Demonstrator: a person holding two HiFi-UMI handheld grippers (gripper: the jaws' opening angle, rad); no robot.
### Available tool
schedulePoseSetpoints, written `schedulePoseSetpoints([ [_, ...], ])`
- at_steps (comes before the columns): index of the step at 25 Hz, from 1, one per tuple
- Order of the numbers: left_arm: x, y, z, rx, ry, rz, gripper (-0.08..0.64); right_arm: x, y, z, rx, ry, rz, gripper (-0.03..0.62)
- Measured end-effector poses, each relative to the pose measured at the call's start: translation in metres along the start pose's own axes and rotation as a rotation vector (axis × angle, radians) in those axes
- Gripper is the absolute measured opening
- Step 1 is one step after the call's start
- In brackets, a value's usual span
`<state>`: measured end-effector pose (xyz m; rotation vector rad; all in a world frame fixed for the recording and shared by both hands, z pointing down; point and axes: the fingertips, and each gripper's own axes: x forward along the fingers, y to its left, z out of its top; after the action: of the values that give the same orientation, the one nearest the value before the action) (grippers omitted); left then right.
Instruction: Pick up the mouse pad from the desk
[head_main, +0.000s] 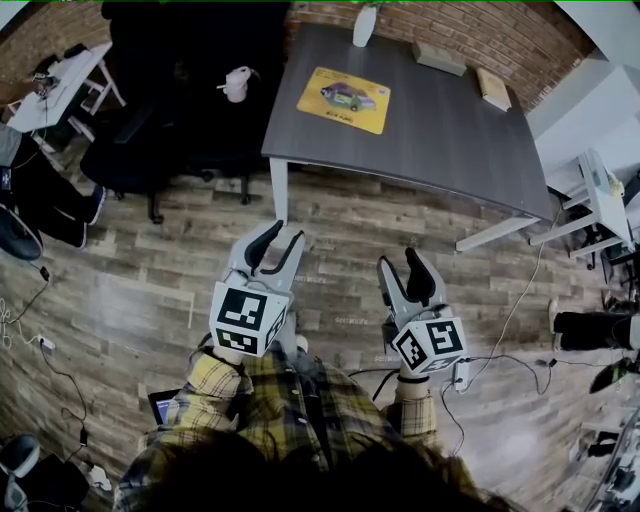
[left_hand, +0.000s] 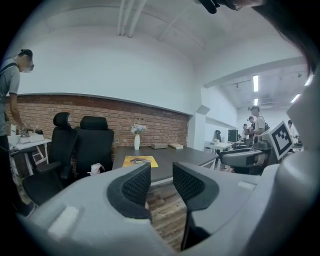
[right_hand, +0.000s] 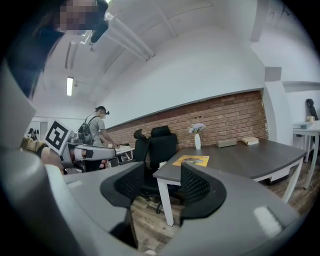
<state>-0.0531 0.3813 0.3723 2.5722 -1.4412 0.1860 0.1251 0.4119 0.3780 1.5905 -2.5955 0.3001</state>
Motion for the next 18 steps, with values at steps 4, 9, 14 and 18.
schedulePoseSetpoints([
  [4, 0.017, 0.008, -0.002, -0.002, 0.011, -0.002, 0.152, 0.015, -0.010, -0.002, 0.008, 0.009, 0.001, 0.238],
  [9, 0.049, 0.029, -0.002, -0.014, 0.015, -0.002, 0.189, 0.049, -0.026, -0.001, 0.003, 0.021, 0.001, 0.274],
  [14, 0.096, 0.055, 0.015, -0.011, 0.002, -0.011, 0.222, 0.094, -0.048, 0.014, 0.002, 0.013, -0.007, 0.291],
  [18, 0.134, 0.076, 0.032, -0.005, -0.003, -0.030, 0.250, 0.134, -0.064, 0.028, 0.002, 0.001, -0.017, 0.314],
])
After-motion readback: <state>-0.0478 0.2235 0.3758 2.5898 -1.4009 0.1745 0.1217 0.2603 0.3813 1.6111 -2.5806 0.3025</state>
